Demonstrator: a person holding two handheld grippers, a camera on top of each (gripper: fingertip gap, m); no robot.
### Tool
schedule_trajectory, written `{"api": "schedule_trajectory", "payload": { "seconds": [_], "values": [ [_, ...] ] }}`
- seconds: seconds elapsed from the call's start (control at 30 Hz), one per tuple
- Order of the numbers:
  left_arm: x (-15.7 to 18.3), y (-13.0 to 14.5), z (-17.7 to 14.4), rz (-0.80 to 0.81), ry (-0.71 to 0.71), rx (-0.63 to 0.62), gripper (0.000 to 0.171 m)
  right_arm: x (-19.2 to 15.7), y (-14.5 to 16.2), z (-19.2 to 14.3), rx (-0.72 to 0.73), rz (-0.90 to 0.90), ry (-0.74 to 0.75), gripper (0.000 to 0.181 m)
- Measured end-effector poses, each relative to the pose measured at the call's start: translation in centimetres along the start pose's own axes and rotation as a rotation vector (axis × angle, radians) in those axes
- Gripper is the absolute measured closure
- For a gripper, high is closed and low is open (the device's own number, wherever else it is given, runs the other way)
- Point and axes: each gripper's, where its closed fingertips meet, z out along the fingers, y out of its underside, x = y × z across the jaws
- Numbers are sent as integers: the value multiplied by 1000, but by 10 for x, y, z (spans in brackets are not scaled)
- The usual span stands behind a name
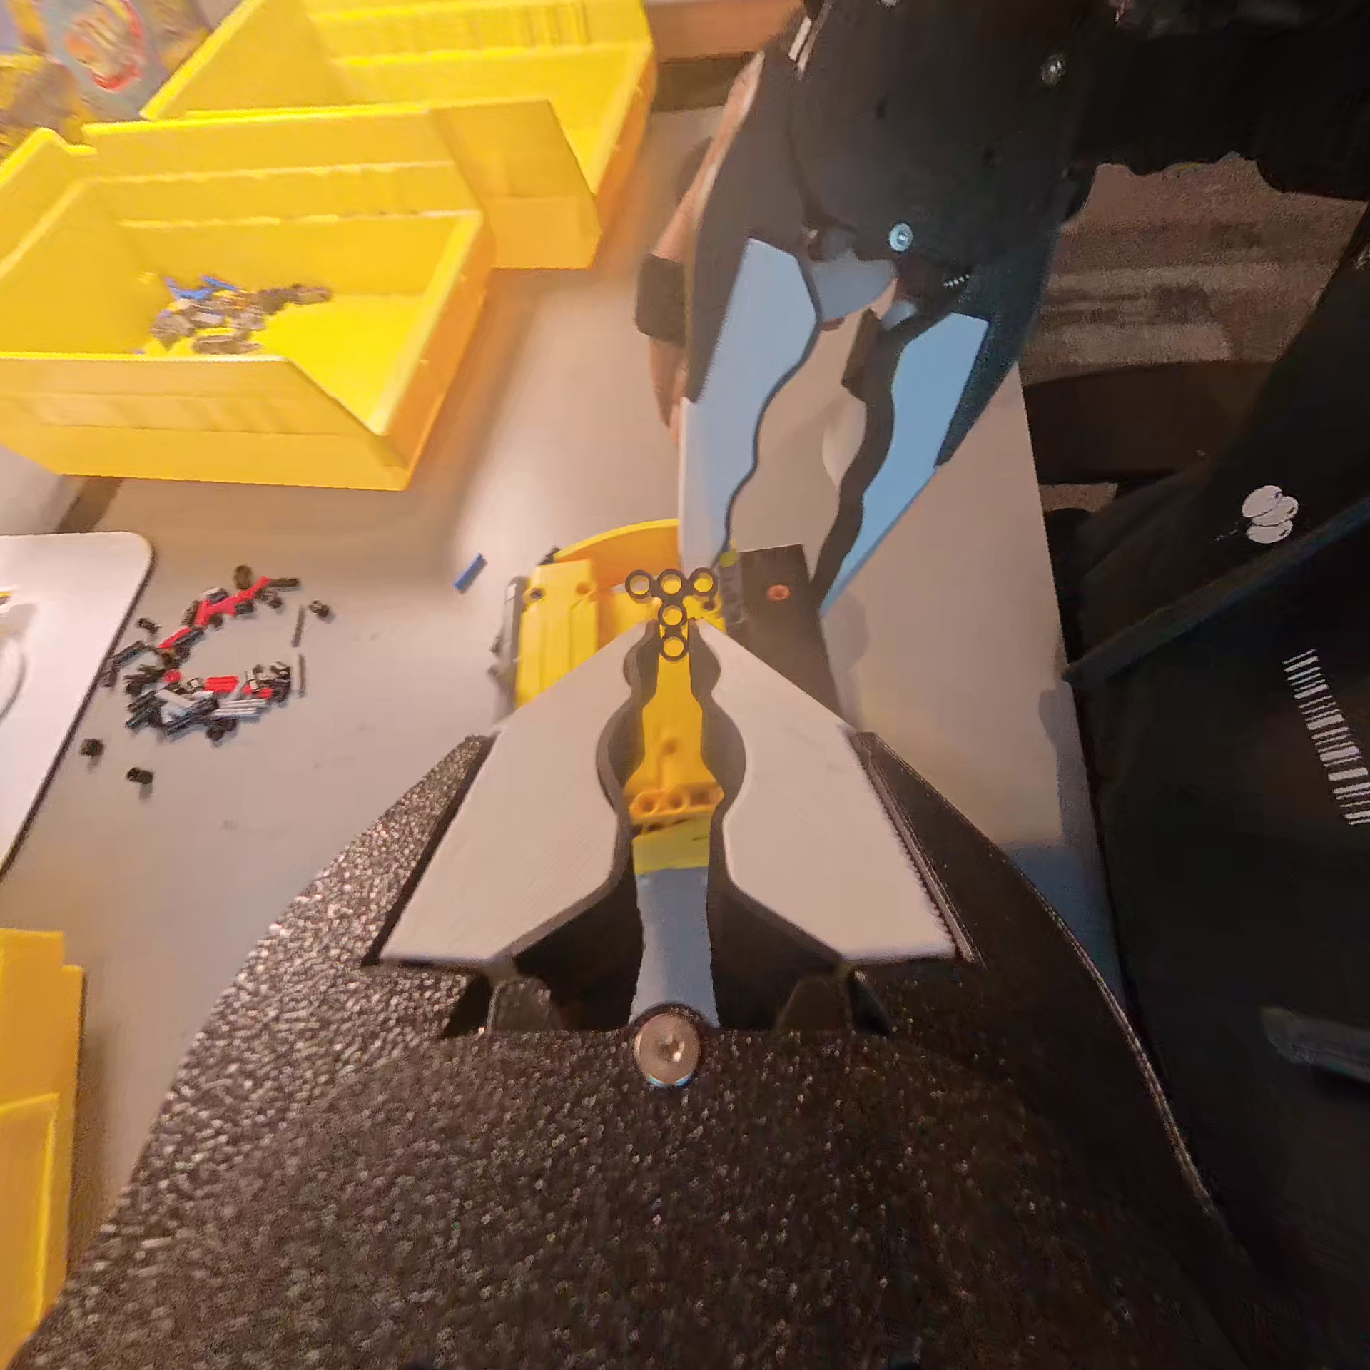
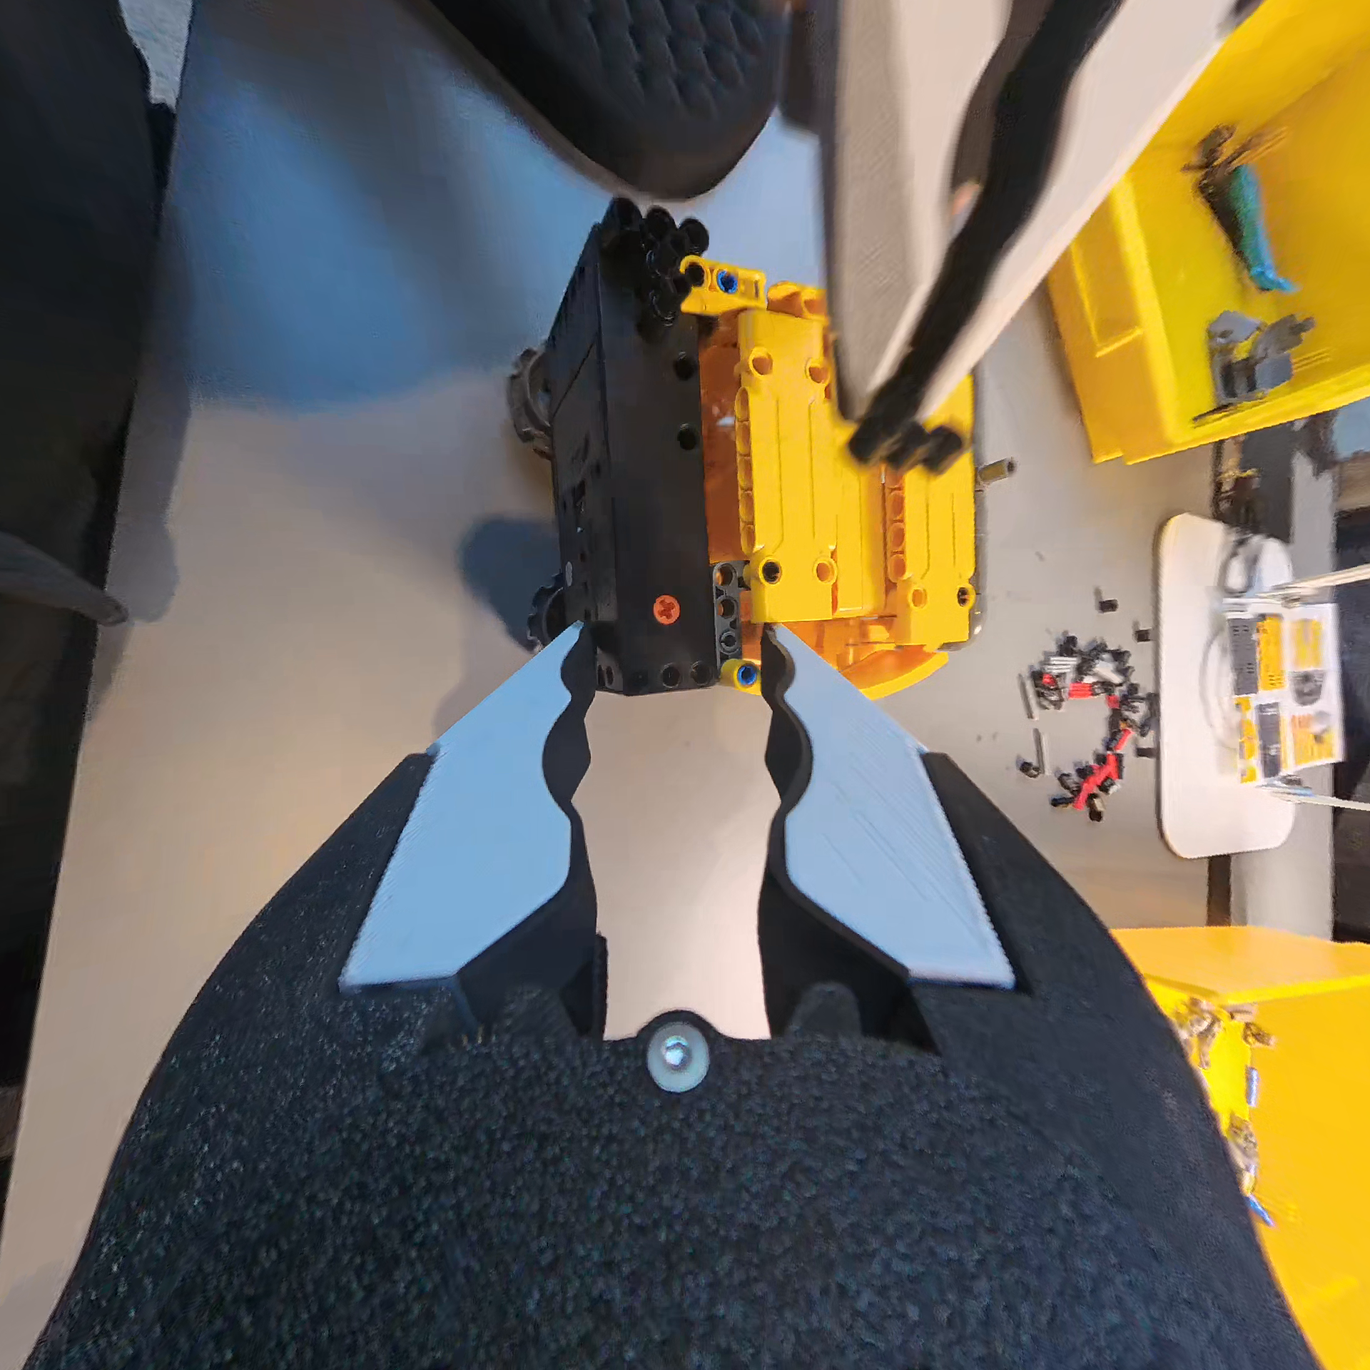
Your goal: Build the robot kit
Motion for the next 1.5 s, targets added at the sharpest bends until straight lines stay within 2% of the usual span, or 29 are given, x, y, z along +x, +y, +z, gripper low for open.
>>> {"api": "schedule_trajectory", "payload": {
  "seconds": [0.13,0.27,0.37,0.63,0.8,0.93,1.23,1.5],
  "values": [
    [19,-2,16,19,38,-62,167,1,-9,-17,114,48,30,127],
    [24,-1,27,29,37,-128,167,10,-21,-38,317,166,88,139],
    [23,2,35,37,36,-185,167,13,-21,-40,382,214,109,146],
    [31,5,45,36,101,-239,167,6,-13,-26,401,238,79,157],
    [31,6,45,32,105,-249,167,4,-12,-25,410,242,66,157],
    [29,8,40,24,94,-245,157,3,-11,-22,415,246,67,157],
    [28,9,38,38,95,-242,167,5,-14,-21,439,258,75,156],
    [29,10,40,44,102,-258,167,5,-16,-33,498,258,76,155]
  ]
}}
